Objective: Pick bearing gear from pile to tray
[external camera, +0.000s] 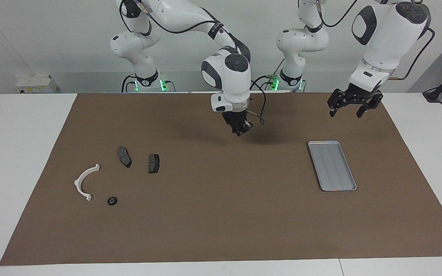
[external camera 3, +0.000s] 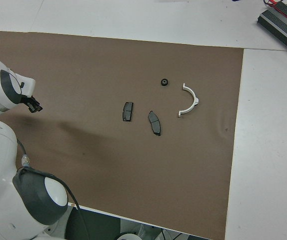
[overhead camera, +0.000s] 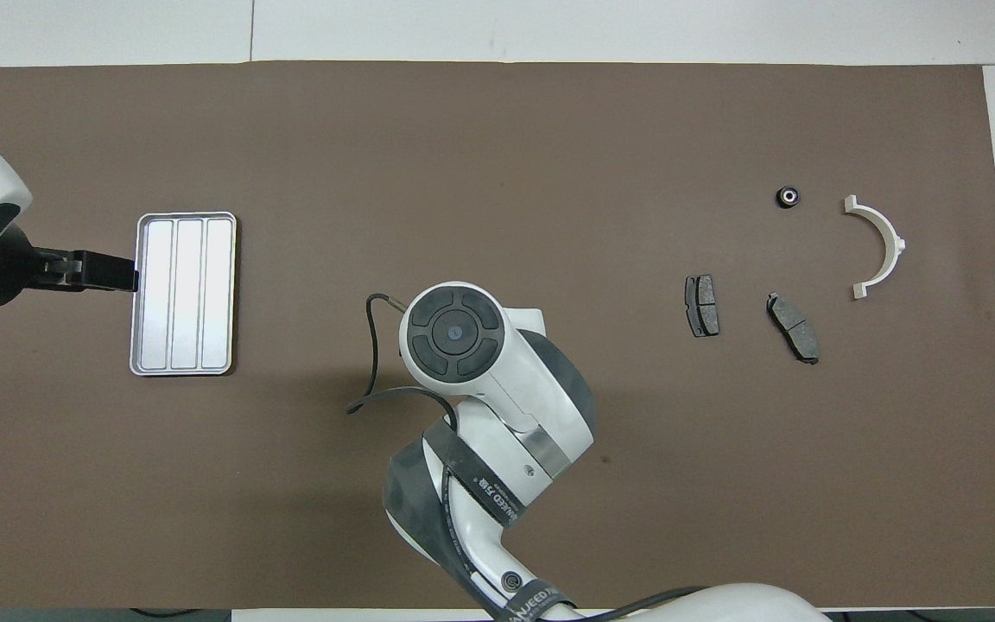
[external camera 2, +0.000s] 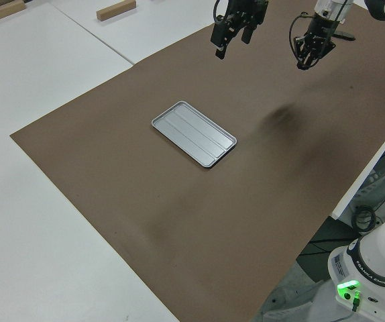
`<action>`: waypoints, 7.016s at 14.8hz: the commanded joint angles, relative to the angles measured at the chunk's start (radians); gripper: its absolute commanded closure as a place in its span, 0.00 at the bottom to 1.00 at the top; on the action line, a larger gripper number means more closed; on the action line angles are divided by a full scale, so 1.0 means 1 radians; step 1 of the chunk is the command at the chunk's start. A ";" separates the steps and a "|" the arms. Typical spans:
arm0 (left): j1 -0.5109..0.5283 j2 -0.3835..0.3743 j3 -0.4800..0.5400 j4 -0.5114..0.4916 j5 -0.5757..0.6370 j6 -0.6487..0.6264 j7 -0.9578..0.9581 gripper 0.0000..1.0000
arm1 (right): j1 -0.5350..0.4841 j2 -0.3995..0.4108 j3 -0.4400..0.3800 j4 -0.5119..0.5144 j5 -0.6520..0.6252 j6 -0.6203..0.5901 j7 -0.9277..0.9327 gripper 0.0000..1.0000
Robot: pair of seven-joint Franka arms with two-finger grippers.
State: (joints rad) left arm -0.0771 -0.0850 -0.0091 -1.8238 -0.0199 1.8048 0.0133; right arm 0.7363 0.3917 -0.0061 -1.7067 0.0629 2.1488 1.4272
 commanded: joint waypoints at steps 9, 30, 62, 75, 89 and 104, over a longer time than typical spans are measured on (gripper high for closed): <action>-0.010 0.027 -0.002 -0.094 -0.011 0.151 -0.088 0.00 | 0.005 0.144 -0.005 -0.007 -0.021 0.195 0.032 1.00; -0.444 0.154 0.000 -0.161 -0.009 0.366 -0.734 0.01 | -0.503 -0.054 -0.015 0.162 -0.046 -0.214 -0.811 0.00; -0.576 0.357 -0.002 -0.285 0.078 0.647 -0.880 0.11 | -0.761 0.223 -0.014 0.111 -0.140 0.172 -0.938 0.02; -0.457 0.295 0.000 -0.119 0.077 0.399 -0.681 1.00 | -0.767 0.223 -0.012 0.101 -0.133 0.187 -0.935 0.22; 0.049 0.194 0.003 -0.207 0.015 0.402 0.151 1.00 | -0.765 0.223 -0.012 0.096 -0.126 0.184 -0.938 1.00; 0.102 0.220 0.006 -0.460 0.015 0.686 0.218 1.00 | -0.693 0.003 0.003 0.199 -0.146 -0.303 -0.978 1.00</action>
State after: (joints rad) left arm 0.0139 0.1417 0.0021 -2.2463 0.0088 2.4359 0.2167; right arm 0.0184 0.4304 -0.0073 -1.5199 -0.0705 1.9076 0.4652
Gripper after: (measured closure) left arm 0.762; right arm 0.648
